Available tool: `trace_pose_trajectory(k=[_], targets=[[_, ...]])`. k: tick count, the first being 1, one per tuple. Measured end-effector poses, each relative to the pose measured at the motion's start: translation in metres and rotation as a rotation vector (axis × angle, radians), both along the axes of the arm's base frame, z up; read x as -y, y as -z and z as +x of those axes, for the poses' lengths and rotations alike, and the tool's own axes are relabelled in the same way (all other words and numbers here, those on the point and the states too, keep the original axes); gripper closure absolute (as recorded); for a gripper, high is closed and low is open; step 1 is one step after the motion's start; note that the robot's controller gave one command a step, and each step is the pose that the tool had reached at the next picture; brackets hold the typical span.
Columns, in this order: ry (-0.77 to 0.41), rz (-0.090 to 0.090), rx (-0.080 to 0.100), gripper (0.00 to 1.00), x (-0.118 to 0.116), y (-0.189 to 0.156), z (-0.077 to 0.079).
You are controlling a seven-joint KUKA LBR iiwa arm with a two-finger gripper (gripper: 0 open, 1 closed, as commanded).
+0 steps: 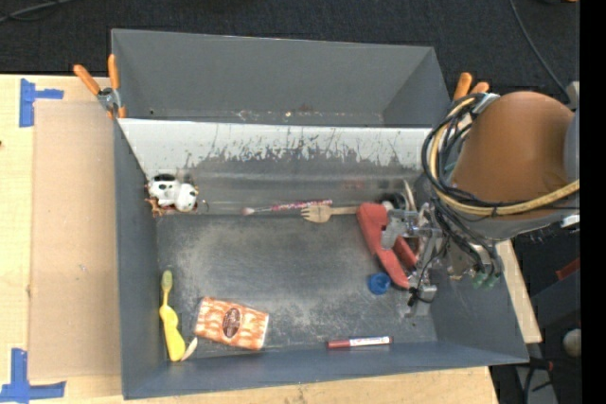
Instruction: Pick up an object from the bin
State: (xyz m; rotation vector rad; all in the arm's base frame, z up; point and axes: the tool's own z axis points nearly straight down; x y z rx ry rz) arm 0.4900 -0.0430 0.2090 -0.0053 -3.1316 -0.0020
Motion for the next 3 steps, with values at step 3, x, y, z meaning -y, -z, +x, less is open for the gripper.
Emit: trace_pose_trajectory(k=[3], targets=[[-0.05, -0.002, 0.008, 0.0, -0.076, -0.004, 0.009]])
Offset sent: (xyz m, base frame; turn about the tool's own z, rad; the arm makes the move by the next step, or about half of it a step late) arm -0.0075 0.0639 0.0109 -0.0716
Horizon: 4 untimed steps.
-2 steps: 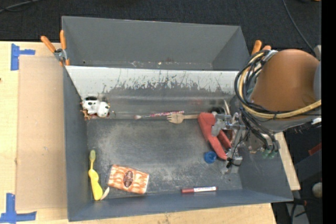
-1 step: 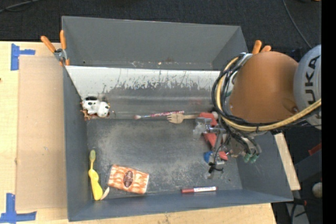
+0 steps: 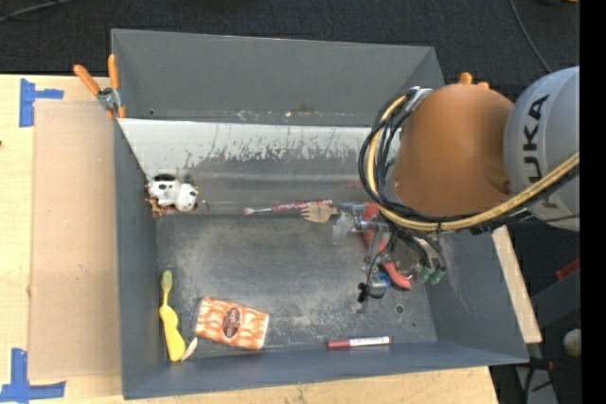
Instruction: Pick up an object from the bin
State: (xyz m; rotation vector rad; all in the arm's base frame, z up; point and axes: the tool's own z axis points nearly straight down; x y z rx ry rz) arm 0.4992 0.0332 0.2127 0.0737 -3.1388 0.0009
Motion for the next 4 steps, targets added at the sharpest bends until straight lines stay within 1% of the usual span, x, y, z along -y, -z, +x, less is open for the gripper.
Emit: trace_pose_trajectory(k=[1, 2, 3, 4], targets=[[0.109, 0.001, -0.002, 0.0, -0.041, 0.015, 0.005], [0.105, 0.001, -0.003, 0.0, -0.002, 0.028, -0.003], [0.081, 0.001, -0.002, 0.0, -0.038, 0.056, -0.003], [-0.052, -0.004, -0.011, 0.0, -0.037, 0.109, -0.025]])
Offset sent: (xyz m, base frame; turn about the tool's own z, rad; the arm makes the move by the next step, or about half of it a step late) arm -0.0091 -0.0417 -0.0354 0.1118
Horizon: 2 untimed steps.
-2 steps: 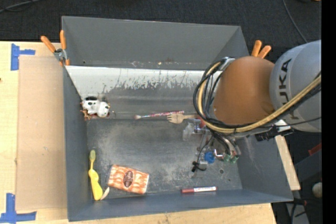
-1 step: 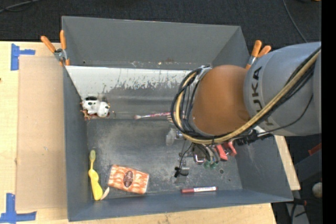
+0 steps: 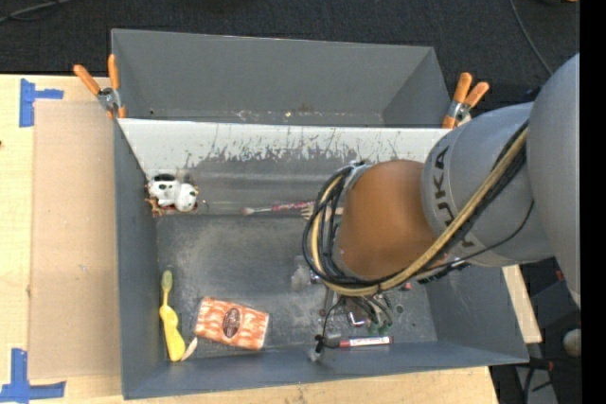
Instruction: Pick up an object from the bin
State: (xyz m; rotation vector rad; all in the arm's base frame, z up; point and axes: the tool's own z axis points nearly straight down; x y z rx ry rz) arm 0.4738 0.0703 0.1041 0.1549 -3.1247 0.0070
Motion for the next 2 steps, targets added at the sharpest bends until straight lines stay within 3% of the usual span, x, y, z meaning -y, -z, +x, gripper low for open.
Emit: trace_pose_trajectory(k=[1, 2], targets=[[-0.08, 0.007, 0.01, 0.0, -0.07, 0.001, 0.007], [-0.128, 0.001, 0.001, 0.0, -0.088, 0.007, 0.01]])
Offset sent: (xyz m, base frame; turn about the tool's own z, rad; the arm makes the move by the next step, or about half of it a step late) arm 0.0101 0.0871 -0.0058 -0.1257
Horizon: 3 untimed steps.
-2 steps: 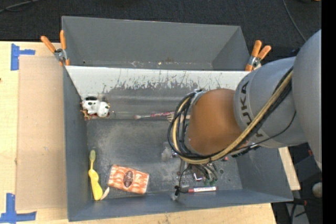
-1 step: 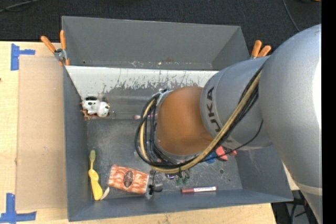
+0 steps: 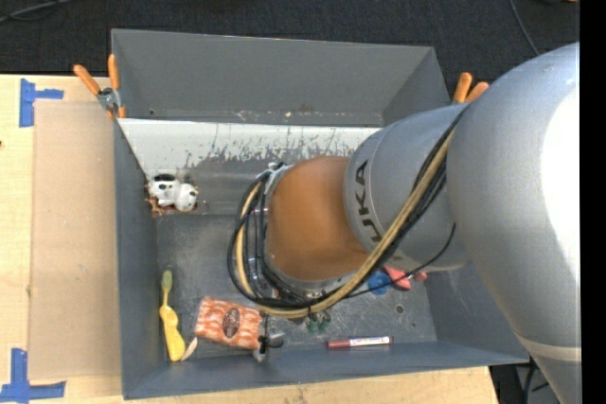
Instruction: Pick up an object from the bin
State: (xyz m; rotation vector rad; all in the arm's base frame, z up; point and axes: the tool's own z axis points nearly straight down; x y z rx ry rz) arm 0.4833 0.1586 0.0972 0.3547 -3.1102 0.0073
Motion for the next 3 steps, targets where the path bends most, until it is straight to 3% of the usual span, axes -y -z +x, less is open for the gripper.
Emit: trace_pose_trajectory(k=[1, 2, 3], targets=[[0.115, 0.002, 0.002, 0.0, -0.004, 0.013, 0.004], [0.198, -0.001, 0.007, 0.0, -0.022, 0.015, -0.004], [0.149, 0.0, 0.004, 0.0, -0.009, 0.016, 0.001]])
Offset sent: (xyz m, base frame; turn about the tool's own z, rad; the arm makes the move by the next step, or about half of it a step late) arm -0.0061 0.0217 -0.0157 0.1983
